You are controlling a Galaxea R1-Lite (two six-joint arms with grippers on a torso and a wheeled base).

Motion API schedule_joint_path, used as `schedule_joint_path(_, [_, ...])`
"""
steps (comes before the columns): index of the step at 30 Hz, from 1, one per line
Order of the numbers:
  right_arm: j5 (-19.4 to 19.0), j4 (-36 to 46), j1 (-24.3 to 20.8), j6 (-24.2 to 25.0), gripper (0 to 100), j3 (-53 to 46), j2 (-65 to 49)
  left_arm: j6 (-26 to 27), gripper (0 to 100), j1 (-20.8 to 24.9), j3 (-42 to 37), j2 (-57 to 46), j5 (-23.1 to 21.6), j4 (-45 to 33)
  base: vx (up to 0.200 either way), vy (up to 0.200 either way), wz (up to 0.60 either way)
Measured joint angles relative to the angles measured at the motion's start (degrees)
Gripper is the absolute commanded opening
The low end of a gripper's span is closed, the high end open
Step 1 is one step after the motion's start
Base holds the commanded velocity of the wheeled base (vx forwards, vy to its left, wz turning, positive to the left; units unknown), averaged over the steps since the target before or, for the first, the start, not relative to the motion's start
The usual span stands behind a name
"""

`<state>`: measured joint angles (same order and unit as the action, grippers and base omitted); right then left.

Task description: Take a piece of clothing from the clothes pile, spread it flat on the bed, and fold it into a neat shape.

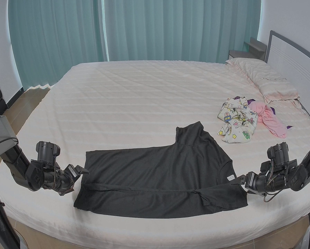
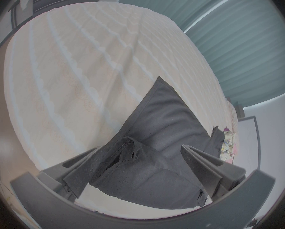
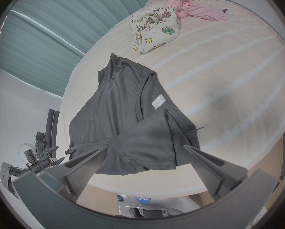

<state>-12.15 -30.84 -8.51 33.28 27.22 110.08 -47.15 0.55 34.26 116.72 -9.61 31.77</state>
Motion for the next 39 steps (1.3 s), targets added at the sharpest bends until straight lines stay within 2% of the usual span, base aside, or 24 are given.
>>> schedule_joint_path(2, [-0.02, -0.02, -0.06, -0.06, 100, -0.11, 0.0, 2.79, 100, 0.0, -1.02, -0.18, -0.65, 0.13, 0.0, 0.0, 0.0])
schedule_joint_path(6, [0.04, 0.0, -0.04, -0.2, 100, -0.24, -0.05, 11.74, 100, -0.22, -4.63, -0.35, -3.17, 2.35, 0.0, 0.0, 0.0])
schedule_joint_path(10, [0.09, -0.05, -0.44, -0.27, 100, -0.49, -0.1, 14.26, 100, -0.44, -7.36, -0.11, -4.92, 8.81, 0.0, 0.0, 0.0])
schedule_joint_path(16, [0.12, -0.06, -1.02, -0.3, 100, -0.77, -0.1, 9.87, 100, 1.9, -9.2, 0.61, -5.94, 10.96, 0.0, 0.0, 0.0])
schedule_joint_path(29, [0.04, -0.06, -1.22, -0.27, 100, -0.84, -0.07, 6.57, 100, 7.89, -8.51, 1.85, -5.0, 11.09, 0.0, 0.0, 0.0])
schedule_joint_path(39, [-0.02, -0.06, -1.29, -0.24, 100, -0.77, -0.02, 0.99, 100, 8.37, -1.22, 7.08, 1.87, 12.08, 0.0, 0.0, 0.0])
